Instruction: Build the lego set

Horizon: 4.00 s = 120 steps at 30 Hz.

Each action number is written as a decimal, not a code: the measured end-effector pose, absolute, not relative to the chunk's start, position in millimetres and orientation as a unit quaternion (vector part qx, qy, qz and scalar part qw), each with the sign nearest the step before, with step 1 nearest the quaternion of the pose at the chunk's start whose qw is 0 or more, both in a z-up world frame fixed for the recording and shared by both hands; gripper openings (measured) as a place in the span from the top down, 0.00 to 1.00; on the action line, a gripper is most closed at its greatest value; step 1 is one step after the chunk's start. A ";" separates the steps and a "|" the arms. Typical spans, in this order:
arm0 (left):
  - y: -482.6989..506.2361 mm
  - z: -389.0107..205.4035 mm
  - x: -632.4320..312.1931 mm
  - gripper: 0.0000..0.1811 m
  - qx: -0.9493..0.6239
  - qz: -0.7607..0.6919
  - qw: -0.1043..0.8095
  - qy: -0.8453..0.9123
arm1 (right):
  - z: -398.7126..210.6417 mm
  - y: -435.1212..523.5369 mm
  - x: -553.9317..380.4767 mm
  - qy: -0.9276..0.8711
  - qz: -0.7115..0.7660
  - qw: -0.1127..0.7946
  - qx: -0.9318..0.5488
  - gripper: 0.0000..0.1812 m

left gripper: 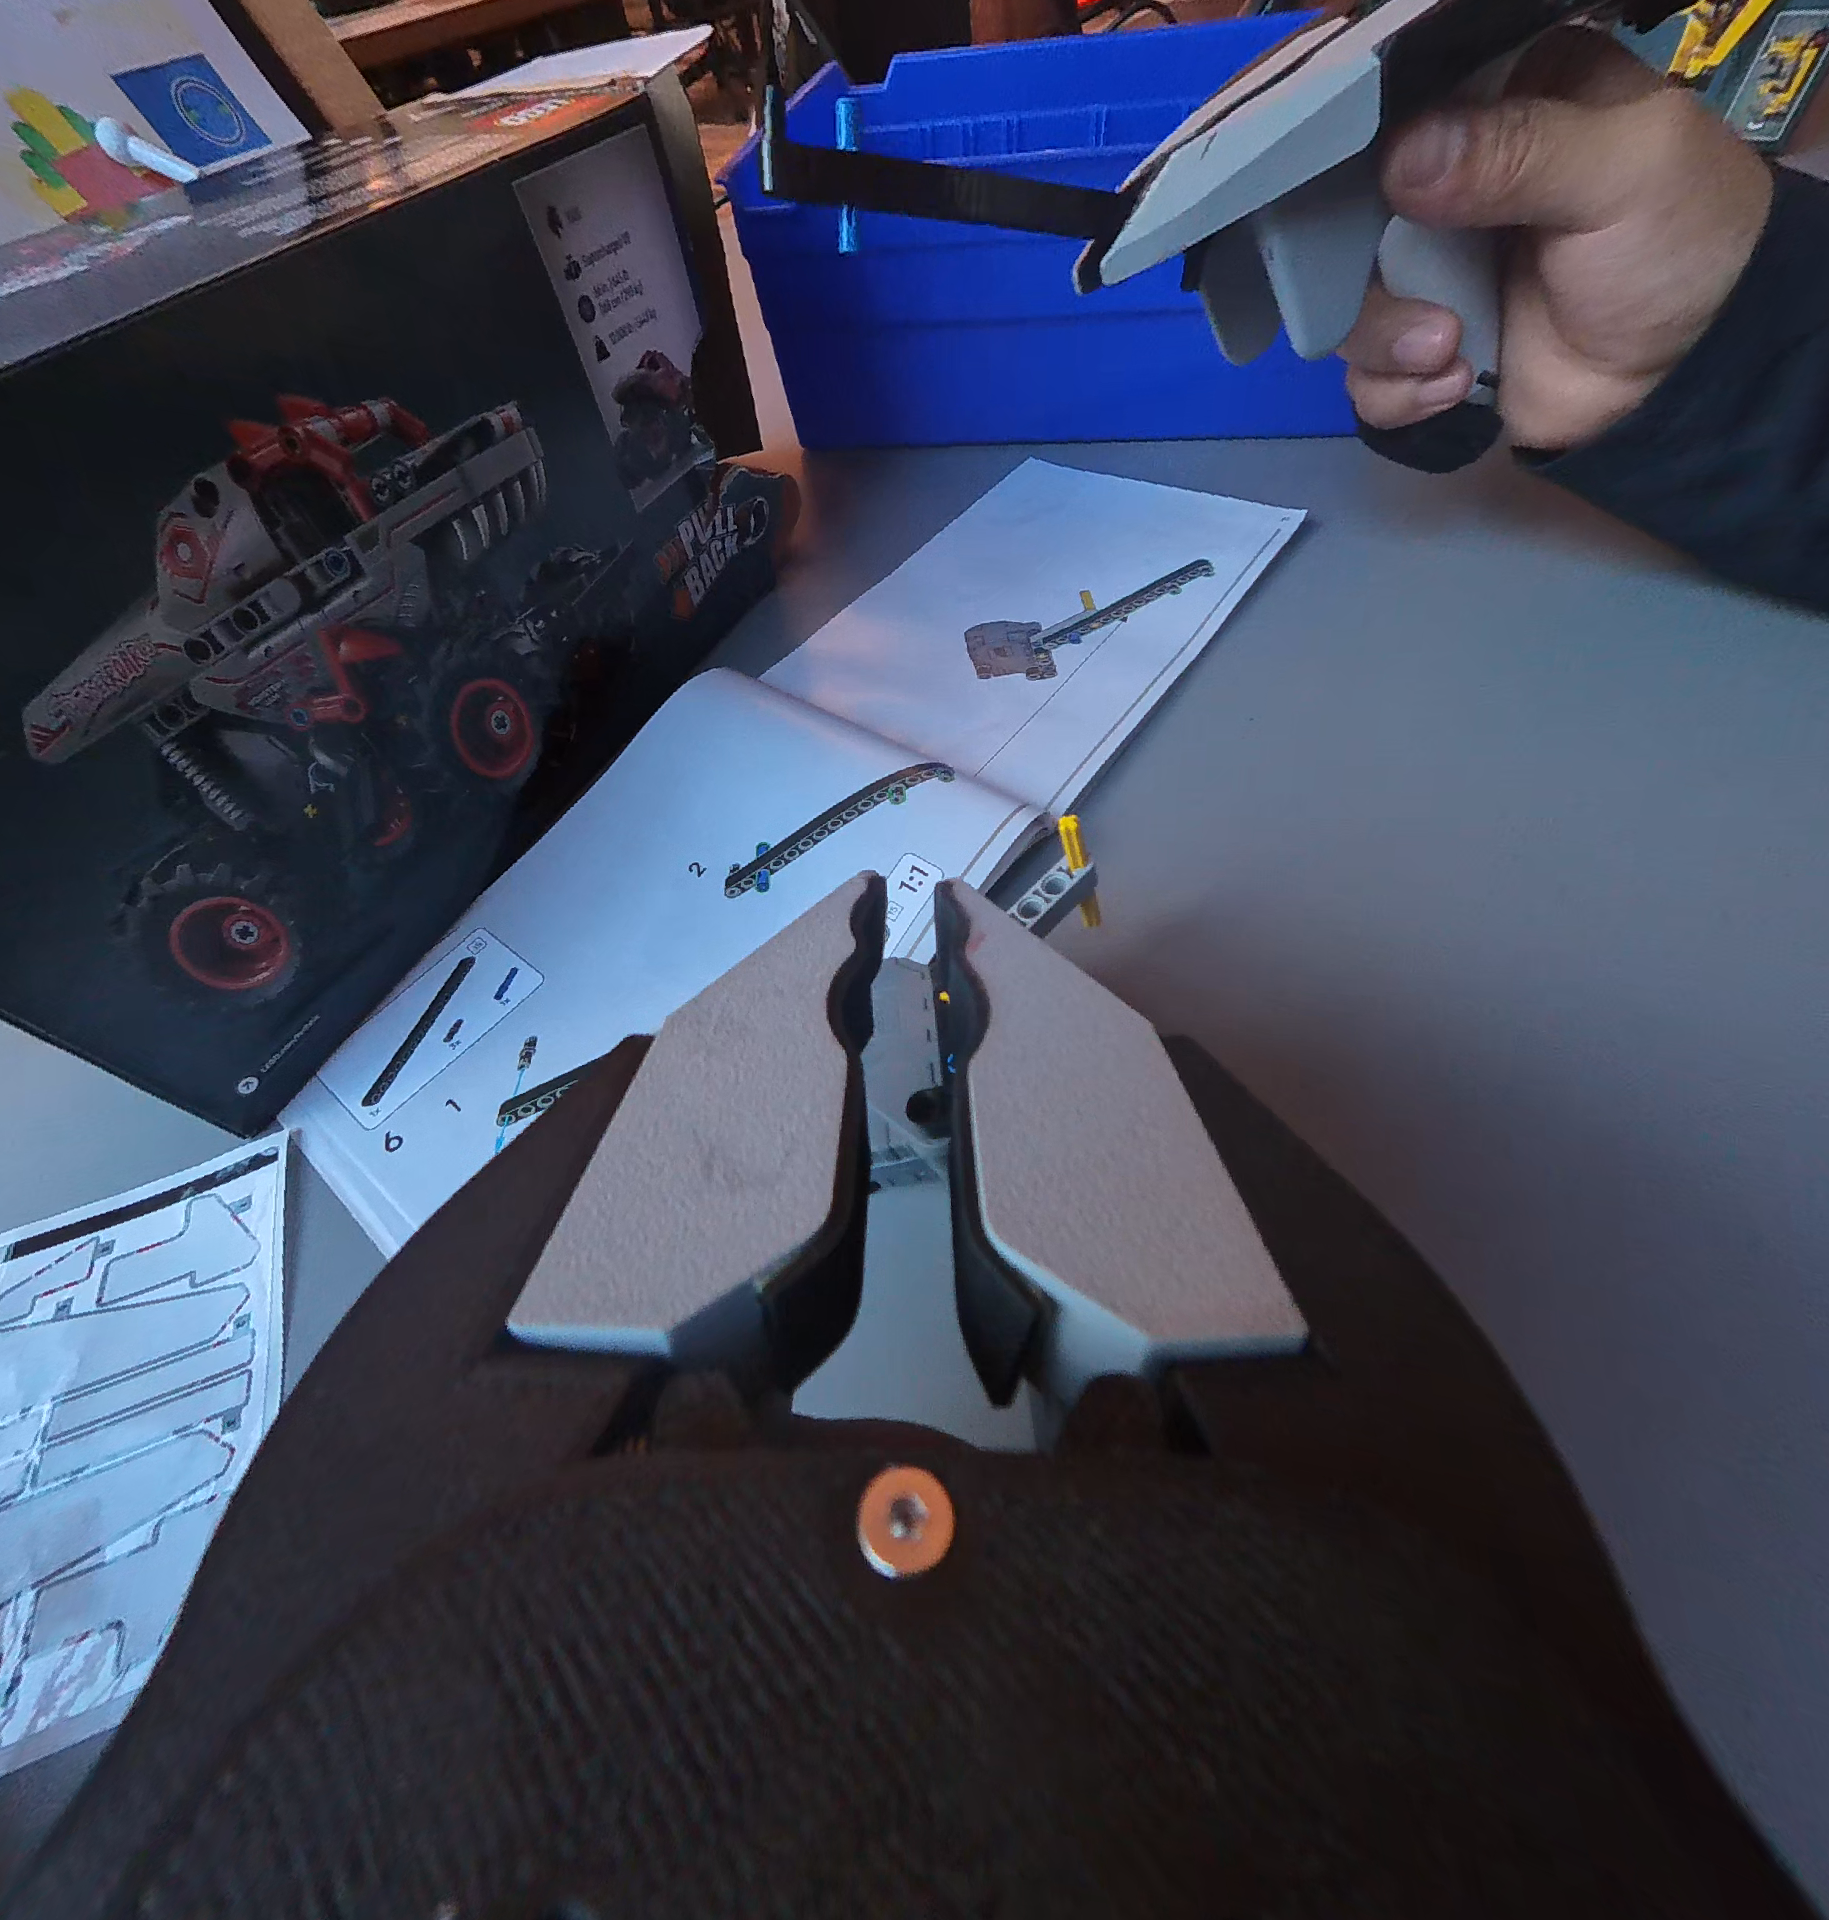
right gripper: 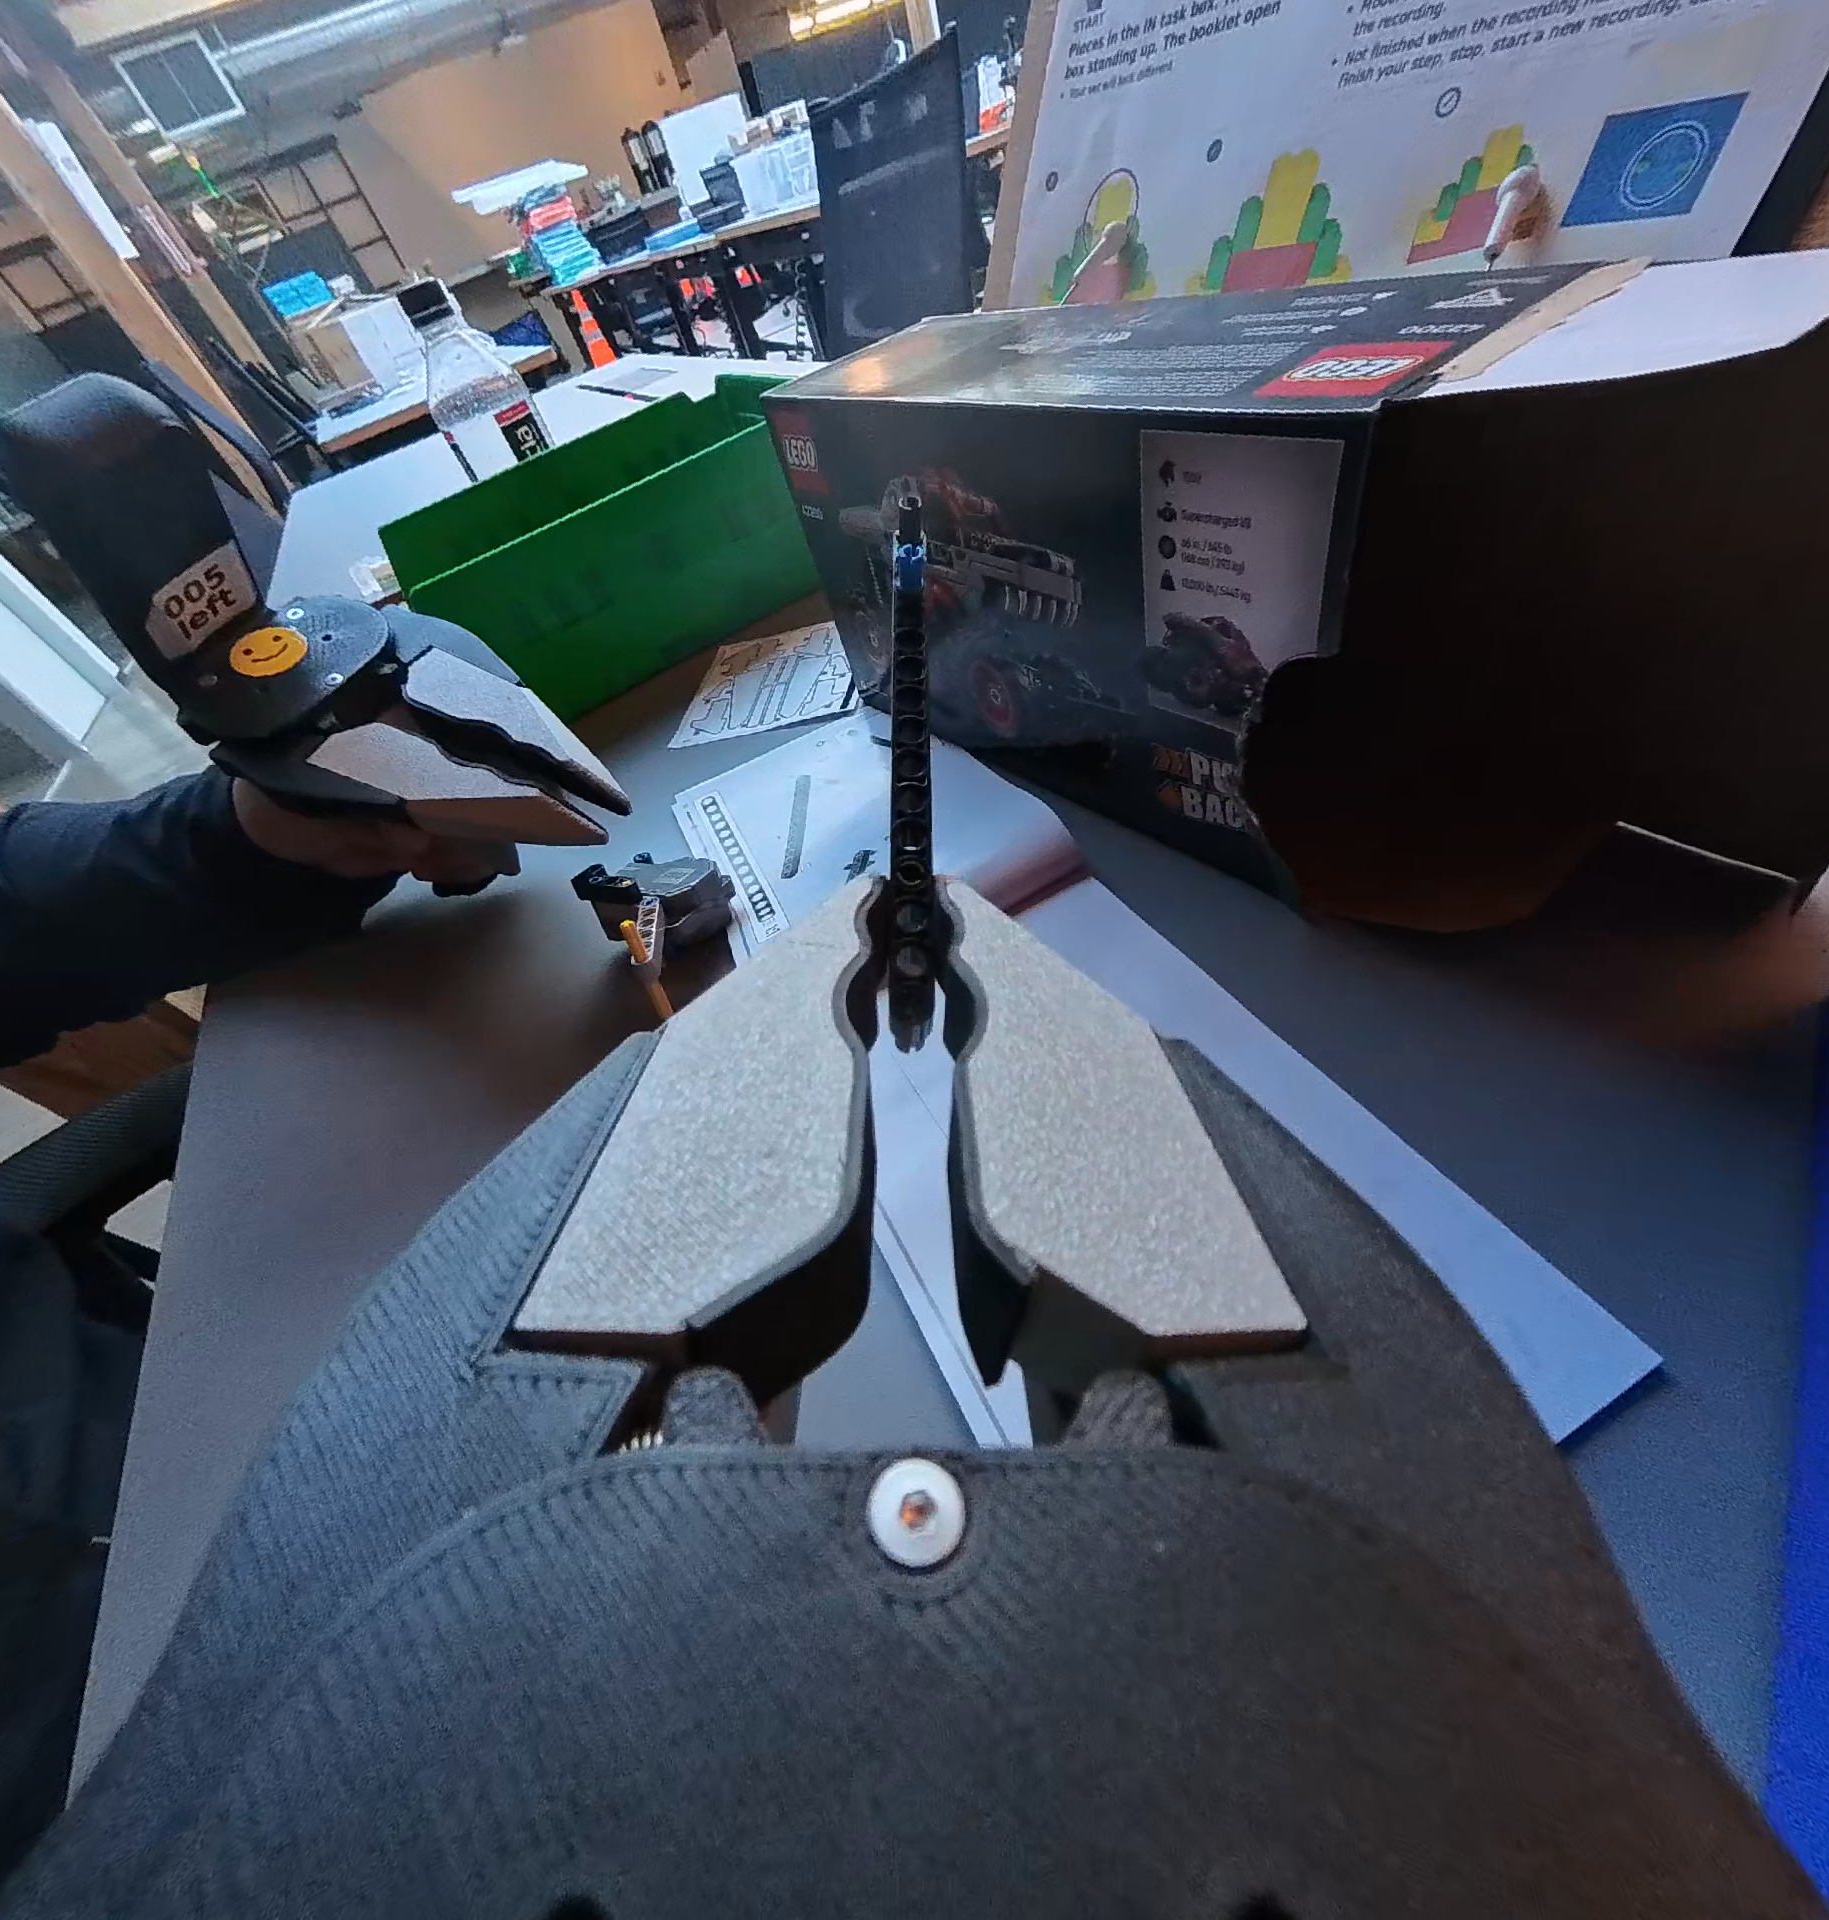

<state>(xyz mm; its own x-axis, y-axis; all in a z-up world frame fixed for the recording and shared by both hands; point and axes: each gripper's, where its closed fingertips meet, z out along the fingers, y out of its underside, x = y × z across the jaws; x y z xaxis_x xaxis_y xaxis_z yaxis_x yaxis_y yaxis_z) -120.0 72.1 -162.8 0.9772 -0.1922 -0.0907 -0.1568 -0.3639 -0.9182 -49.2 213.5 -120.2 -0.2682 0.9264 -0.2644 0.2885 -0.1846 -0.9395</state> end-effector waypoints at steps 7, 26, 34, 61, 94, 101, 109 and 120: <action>72.4 -164.0 -120.3 0.96 -0.827 -0.015 0.552 0.106 | -120.2 213.6 -49.1 -0.571 0.555 0.287 -0.532 0.97; 72.5 -164.5 -119.7 0.96 -0.827 -0.014 0.552 0.108 | -121.4 212.7 -49.2 -0.573 0.554 0.285 -0.533 0.97; 72.6 -164.0 -120.4 0.96 -0.827 -0.013 0.552 0.107 | -122.1 209.7 -49.3 -0.581 0.546 0.288 -0.530 0.97; 62.8 -134.0 -72.9 0.91 -0.762 -0.079 0.613 0.195 | -141.3 107.0 -28.7 -0.770 0.492 0.252 -0.318 0.97; 60.1 -166.5 -71.7 0.95 -0.806 -0.067 0.543 0.226 | -160.6 93.4 -26.6 -0.799 0.468 0.227 -0.300 0.96; 62.6 -172.0 -78.9 0.95 -0.816 -0.039 0.534 0.218 | -163.8 97.4 -30.9 -0.799 0.457 0.235 -0.313 0.96; 66.2 -167.2 -94.5 0.94 -0.819 -0.020 0.544 0.183 | -121.7 144.1 -39.2 -0.699 0.531 0.277 -0.391 0.97; 68.6 -163.9 -106.5 0.94 -0.819 -0.014 0.552 0.155 | -104.5 213.4 -41.8 -0.557 0.593 0.284 -0.508 0.97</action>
<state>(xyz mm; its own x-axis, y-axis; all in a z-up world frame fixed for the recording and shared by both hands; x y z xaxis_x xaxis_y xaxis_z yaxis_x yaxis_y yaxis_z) -106.5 68.6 -163.9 0.9517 -0.2691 -0.1480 -0.2380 -0.3416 -0.9092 -41.8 213.4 -104.5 -0.3232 0.9022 -0.2856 0.2295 -0.2181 -0.9486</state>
